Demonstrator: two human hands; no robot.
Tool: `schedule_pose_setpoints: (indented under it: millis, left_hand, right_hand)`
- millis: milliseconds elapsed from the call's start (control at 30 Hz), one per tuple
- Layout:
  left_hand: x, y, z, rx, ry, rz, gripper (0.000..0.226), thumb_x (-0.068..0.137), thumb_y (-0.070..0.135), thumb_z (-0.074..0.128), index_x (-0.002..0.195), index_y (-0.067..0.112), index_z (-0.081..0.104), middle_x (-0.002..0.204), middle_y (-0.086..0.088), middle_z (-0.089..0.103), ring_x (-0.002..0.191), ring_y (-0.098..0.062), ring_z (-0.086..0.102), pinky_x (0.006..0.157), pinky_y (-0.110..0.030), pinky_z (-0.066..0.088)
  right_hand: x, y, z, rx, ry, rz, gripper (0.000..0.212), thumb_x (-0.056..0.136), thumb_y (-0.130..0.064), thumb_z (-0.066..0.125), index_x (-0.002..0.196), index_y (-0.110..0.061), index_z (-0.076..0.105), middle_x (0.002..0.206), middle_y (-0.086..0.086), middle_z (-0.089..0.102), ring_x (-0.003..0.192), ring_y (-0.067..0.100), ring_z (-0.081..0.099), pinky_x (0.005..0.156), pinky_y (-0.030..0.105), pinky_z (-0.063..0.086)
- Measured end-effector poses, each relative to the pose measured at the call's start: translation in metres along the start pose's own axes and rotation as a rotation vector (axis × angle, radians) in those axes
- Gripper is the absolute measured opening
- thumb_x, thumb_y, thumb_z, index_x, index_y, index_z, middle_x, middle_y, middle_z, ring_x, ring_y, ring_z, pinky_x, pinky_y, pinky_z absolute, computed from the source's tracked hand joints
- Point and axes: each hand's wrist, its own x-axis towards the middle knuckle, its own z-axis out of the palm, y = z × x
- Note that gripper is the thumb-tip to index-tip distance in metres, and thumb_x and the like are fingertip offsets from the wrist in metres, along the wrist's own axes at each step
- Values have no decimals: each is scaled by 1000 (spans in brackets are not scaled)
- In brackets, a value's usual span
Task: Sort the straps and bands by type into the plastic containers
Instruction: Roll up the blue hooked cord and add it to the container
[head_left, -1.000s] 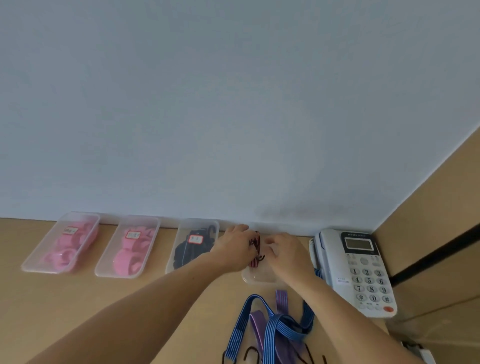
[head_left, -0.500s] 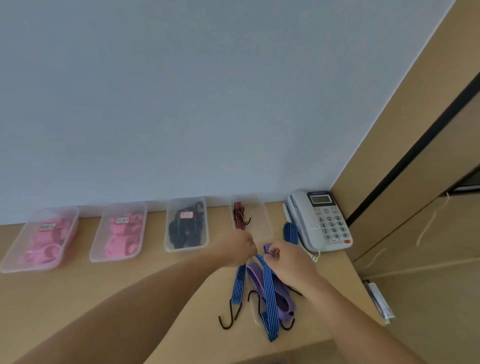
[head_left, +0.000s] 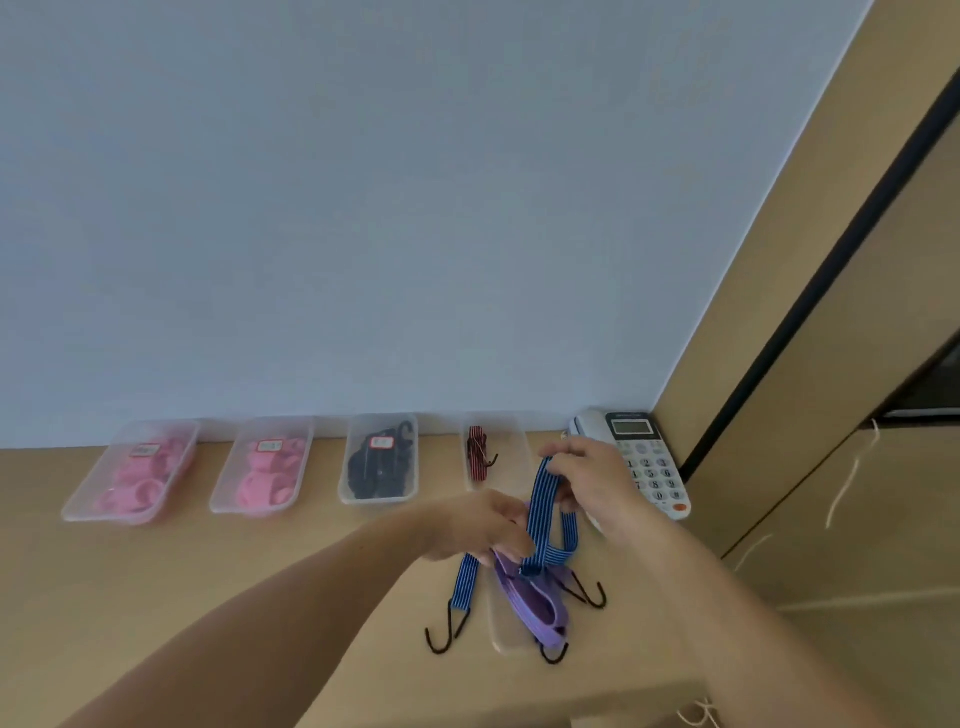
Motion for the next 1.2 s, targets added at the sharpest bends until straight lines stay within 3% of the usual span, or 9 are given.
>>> schedule_pose_setpoints:
  millis: [167, 267, 333, 467, 600, 733, 967, 1100, 1200]
  left_hand:
    - [-14, 48, 0, -54, 67, 136, 13, 92, 12, 61, 82, 7, 54, 82, -5, 67, 81, -17, 67, 84, -34, 53]
    - [-26, 78, -2, -212, 114, 209, 18, 97, 9, 55, 80, 13, 59, 74, -2, 71, 67, -16, 67, 65, -25, 50]
    - [-31, 97, -6, -287, 157, 254, 13, 98, 9, 53, 87, 11, 61, 74, -3, 70, 65, -16, 66, 65, -28, 49]
    - [-40, 124, -11, -335, 164, 308, 10, 95, 11, 55, 92, 6, 63, 83, -9, 66, 73, -21, 64, 73, -34, 50]
    - [-47, 132, -14, -339, 176, 322, 16, 88, 18, 59, 95, 4, 64, 85, -10, 63, 72, -21, 62, 72, -35, 49]
    - [-58, 131, -16, -297, 128, 284, 26, 92, 31, 58, 97, 8, 67, 88, -8, 66, 76, -20, 62, 68, -30, 51]
    - [-69, 126, -21, -213, 70, 279, 18, 92, -2, 56, 109, 1, 59, 102, -15, 72, 87, -25, 70, 82, -34, 53]
    - [-74, 135, -24, -403, 142, 403, 8, 95, 4, 58, 102, 6, 57, 106, -17, 68, 97, -28, 70, 72, -28, 57]
    - [-71, 144, -28, -549, 252, 489, 4, 91, 9, 63, 92, 9, 60, 91, -17, 66, 85, -28, 69, 63, -28, 56]
  right_hand:
    - [-10, -40, -42, 154, 118, -129, 18, 94, -3, 53, 100, -8, 69, 82, 10, 67, 54, 17, 60, 52, 29, 49]
    - [-14, -48, -64, -356, 247, -316, 19, 99, -29, 48, 93, -24, 66, 81, -6, 65, 66, 16, 63, 60, 29, 46]
    - [-18, -49, -73, -636, 293, -453, 22, 98, -33, 43, 90, -36, 64, 86, -12, 58, 83, 15, 59, 66, 28, 42]
    - [-23, -46, -77, -593, 21, -703, 55, 90, -6, 54, 138, -34, 50, 131, -20, 42, 126, 0, 34, 104, 21, 31]
    - [-24, -52, -76, -552, -81, -725, 40, 95, -10, 56, 131, -28, 59, 118, -19, 57, 109, -4, 48, 94, 10, 35]
    - [-18, -62, -81, -384, -10, -669, 29, 97, -7, 51, 115, -22, 68, 94, -10, 71, 84, -1, 66, 80, 20, 50]
    - [-9, -78, -83, -362, 62, -555, 30, 97, -10, 43, 115, -32, 54, 72, -5, 70, 51, -6, 55, 56, 16, 37]
    - [-11, -77, -79, -293, -5, -545, 22, 96, -18, 57, 114, -26, 50, 78, -1, 71, 64, 0, 61, 60, 17, 42]
    - [-20, -79, -71, -22, -129, -585, 17, 95, -21, 62, 109, -19, 53, 78, 9, 71, 76, 17, 70, 77, 28, 53]
